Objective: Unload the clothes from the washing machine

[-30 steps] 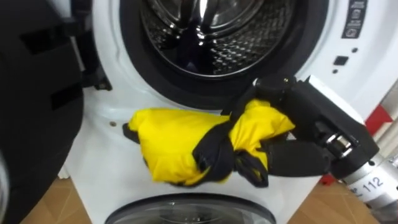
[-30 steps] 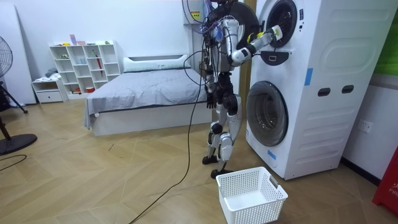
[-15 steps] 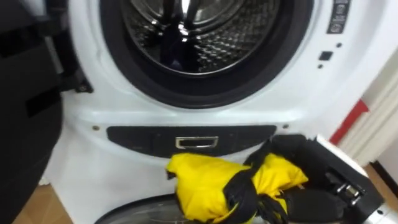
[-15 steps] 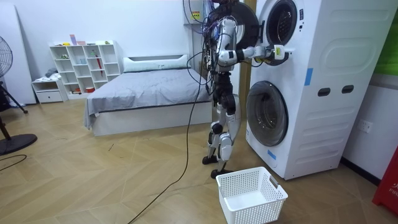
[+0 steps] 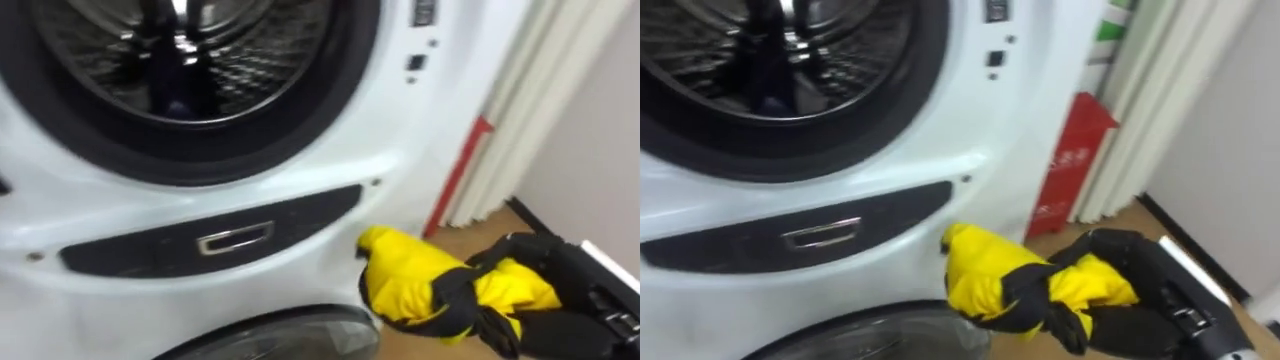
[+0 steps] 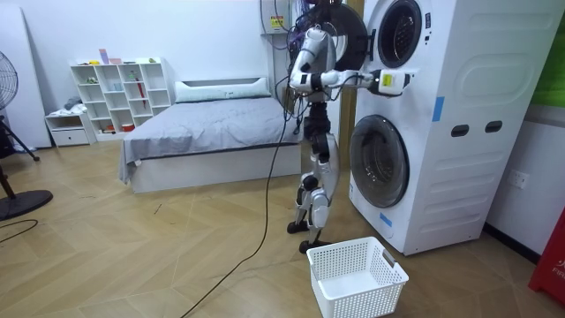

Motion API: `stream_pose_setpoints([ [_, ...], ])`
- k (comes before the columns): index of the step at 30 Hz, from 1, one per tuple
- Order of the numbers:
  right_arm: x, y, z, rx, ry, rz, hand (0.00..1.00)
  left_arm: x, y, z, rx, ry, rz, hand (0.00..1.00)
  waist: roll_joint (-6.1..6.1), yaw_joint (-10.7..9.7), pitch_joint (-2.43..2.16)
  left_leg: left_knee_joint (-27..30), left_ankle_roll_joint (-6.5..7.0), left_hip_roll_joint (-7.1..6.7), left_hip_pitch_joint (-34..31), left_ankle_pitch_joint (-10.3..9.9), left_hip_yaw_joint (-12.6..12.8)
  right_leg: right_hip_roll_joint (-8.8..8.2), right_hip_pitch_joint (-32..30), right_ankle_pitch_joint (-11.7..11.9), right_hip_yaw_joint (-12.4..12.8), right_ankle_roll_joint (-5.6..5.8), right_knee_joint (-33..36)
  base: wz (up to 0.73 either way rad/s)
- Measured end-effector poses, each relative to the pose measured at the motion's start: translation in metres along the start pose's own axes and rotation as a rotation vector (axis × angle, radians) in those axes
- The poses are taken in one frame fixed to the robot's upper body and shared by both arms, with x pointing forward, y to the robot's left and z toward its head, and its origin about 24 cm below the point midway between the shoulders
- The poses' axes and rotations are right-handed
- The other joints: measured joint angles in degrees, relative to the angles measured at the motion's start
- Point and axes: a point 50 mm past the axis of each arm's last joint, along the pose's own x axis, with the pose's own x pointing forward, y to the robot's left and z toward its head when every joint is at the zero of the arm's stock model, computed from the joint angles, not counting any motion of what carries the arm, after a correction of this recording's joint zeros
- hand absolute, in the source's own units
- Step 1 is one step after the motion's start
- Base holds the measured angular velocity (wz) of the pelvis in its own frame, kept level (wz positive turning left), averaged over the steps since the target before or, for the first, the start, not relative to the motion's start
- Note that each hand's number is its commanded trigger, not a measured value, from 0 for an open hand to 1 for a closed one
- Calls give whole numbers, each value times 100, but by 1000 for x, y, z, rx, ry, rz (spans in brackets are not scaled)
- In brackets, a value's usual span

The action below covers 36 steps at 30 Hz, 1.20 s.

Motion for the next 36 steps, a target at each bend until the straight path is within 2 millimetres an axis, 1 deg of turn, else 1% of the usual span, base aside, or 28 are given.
stream_pose_setpoints([
  [1,0,-1,-2,6,7,-3,100,1,1,4,11,-11,-1,0,-3,-32,-1,8,-15,18,-10,-14,142,39,-82,9,87,-5,58,-60],
  [2,0,-1,-3,9,12,-5,100,1,1,6,11,-14,-1,0,-7,-80,-5,11,-19,25,-13,-17,210,54,-123,17,140,-8,75,-61],
  [4,-2,-6,-11,25,41,-28,100,2,0,12,12,-27,-5,0,11,-207,0,19,-36,49,-30,-38,489,135,-281,51,378,-7,157,-61],
  [5,-3,-7,-14,32,52,-35,100,2,-1,13,16,-28,-7,0,21,-249,-6,23,-39,60,-40,-44,550,150,-322,76,401,-5,161,-63],
  [6,-5,-10,-22,50,82,-55,100,2,-2,17,26,-34,-13,0,45,-301,-7,25,-54,88,-42,-58,723,210,-393,129,531,-6,165,-68],
  [7,-6,-12,-28,65,107,-73,100,3,-3,20,28,-43,-22,0,79,-353,3,26,-65,98,-61,-70,860,239,-458,153,561,-9,187,-70],
  [8,-7,-13,-30,70,116,-82,100,3,-4,22,34,-47,-29,0,106,-384,-4,25,-68,99,-90,-74,914,245,-503,158,555,-12,210,-58],
  [9,-8,-16,-32,74,126,-105,100,3,-7,27,42,-59,-41,0,133,-530,-14,39,-66,98,-102,-90,1028,255,-590,159,563,-11,253,-49],
  [10,-8,-19,-34,77,132,-134,100,3,-10,33,46,-73,-51,0,194,-606,-4,33,-69,93,-115,-99,1124,287,-657,169,659,-3,291,-52],
  [11,-8,-20,-35,77,134,-147,100,3,-11,36,53,-82,-54,0,217,-634,1,32,-74,91,-120,-107,1195,308,-708,169,720,-3,330,-51],
  [12,-8,-22,-37,76,142,-173,100,4,-12,40,57,-73,-59,0,259,-719,-2,34,-76,80,-185,-111,1242,329,-789,169,810,0,368,-45],
  [14,-9,-23,-39,79,152,-189,100,4,-13,40,69,-59,-62,0,281,-819,3,56,-76,73,-244,-111,1366,367,-946,168,913,3,460,-34],
  [15,-10,-25,-45,93,170,-199,100,4,-15,43,91,-68,-68,0,285,-874,5,89,-81,82,-303,-113,1396,379,-995,185,962,13,447,-21],
  [17,-11,-28,-56,119,209,-226,100,4,-22,55,115,-101,-84,0,304,-888,16,157,-81,99,-400,-117,1452,389,-1082,224,984,17,433,-14],
  [19,-13,-32,-72,145,270,-270,100,3,-31,72,126,-137,-106,0,375,-900,50,194,-68,96,-517,-131,1473,392,-1217,238,1007,28,434,-8],
  [20,-14,-33,-76,146,288,-283,100,3,-33,74,136,-144,-112,0,416,-896,44,206,-64,99,-559,-134,1470,390,-1243,243,1008,34,435,-6],
  [21,-13,-34,-84,144,324,-304,100,2,-38,77,155,-157,-124,0,494,-904,19,212,-62,97,-640,-135,1480,390,-1326,257,1025,38,447,-8],
  [22,-12,-35,-91,158,352,-331,100,1,-42,82,148,-172,-139,0,576,-891,16,214,-61,93,-702,-134,1509,394,-1399,263,1054,44,481,-11],
  [23,-11,-36,-94,164,363,-345,100,1,-43,84,134,-174,-145,0,614,-889,26,215,-59,85,-724,-133,1513,395,-1440,262,1065,45,508,-12],
  [24,-9,-37,-102,180,388,-370,100,0,-45,85,112,-176,-155,0,669,-919,38,218,-58,74,-775,-132,1503,398,-1508,258,1075,45,549,-6],
  [27,-7,-35,-125,216,473,-433,100,-2,-50,89,109,-204,-174,0,761,-903,33,244,-53,75,-867,-116,1504,396,-1608,253,1088,38,583,-1],
  [29,-3,-34,-131,224,496,-455,100,-3,-55,92,102,-217,-189,0,832,-903,29,251,-48,67,-936,-113,1503,391,-1685,248,1062,38,617,0],
  [30,0,-35,-135,230,503,-473,100,-4,-59,95,83,-227,-200,0,891,-917,14,266,-37,24,-1005,-106,1500,379,-1747,247,1055,42,626,4],
  [31,2,-36,-138,237,512,-499,100,-5,-62,98,73,-236,-210,0,943,-917,25,265,-26,12,-1033,-99,1496,371,-1784,242,1054,50,629,0],
  [32,2,-36,-140,242,519,-514,100,-6,-63,99,68,-239,-214,0,972,-913,11,264,-23,4,-1052,-96,1498,368,-1814,235,1056,53,633,0],
  [33,3,-35,-143,249,530,-546,100,-6,-66,100,60,-241,-220,0,1058,-903,-15,262,-18,-1,-1091,-89,1493,360,-1855,234,1051,54,638,4],
  [34,2,-35,-146,248,545,-573,100,-7,-68,101,55,-243,-228,0,1134,-899,-15,256,-15,-7,-1094,-84,1460,348,-1856,231,1027,53,647,7],
  [36,-1,-33,-152,244,573,-598,100,-7,-69,102,67,-248,-231,0,1202,-887,-9,250,-10,-11,-1094,-51,1431,324,-1852,222,992,49,655,13],
])
